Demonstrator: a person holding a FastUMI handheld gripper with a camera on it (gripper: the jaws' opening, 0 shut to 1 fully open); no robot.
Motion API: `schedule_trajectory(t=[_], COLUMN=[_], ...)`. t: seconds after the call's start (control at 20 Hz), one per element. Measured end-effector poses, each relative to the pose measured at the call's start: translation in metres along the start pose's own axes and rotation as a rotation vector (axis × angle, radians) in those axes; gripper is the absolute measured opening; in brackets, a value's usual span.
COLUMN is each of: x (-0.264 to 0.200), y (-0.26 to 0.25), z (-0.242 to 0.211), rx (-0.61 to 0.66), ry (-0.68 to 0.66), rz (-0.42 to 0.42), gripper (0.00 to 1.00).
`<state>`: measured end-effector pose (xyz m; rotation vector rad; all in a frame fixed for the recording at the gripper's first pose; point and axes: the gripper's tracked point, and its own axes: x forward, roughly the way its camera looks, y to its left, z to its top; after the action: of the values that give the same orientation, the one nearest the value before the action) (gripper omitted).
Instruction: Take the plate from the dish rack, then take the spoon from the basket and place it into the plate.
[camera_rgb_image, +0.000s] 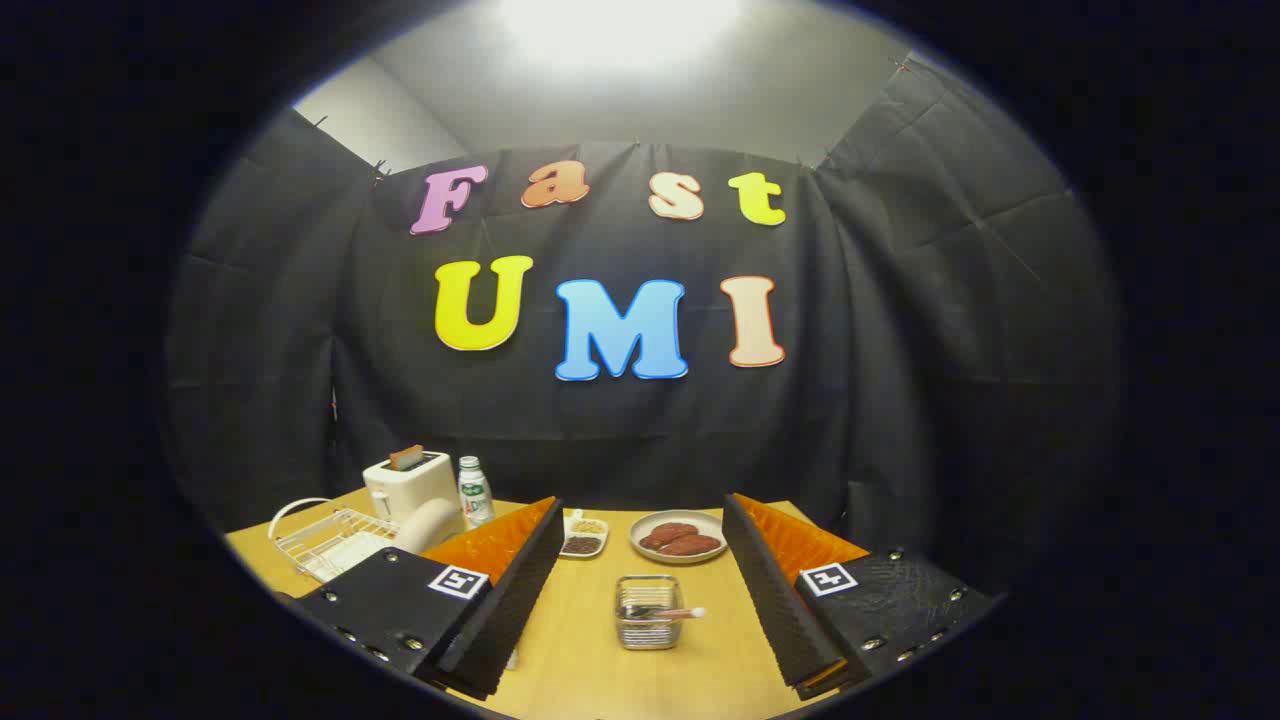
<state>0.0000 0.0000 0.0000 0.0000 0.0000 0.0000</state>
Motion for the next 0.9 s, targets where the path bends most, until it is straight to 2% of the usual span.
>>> schedule_trajectory(t=[0.25,0.45,0.85,0.9], x=[0.024,0.045,0.080,0.084], y=[0.095,0.146,0.194,0.198], z=[-0.036,-0.068,-0.122,-0.127], rx=[0.101,0.150,0.207,0.220], ry=[0.143,0.247,0.447,0.476], rz=[0.084,0.112,0.123,0.123], gripper=[0.98,0.98,0.96,0.85])
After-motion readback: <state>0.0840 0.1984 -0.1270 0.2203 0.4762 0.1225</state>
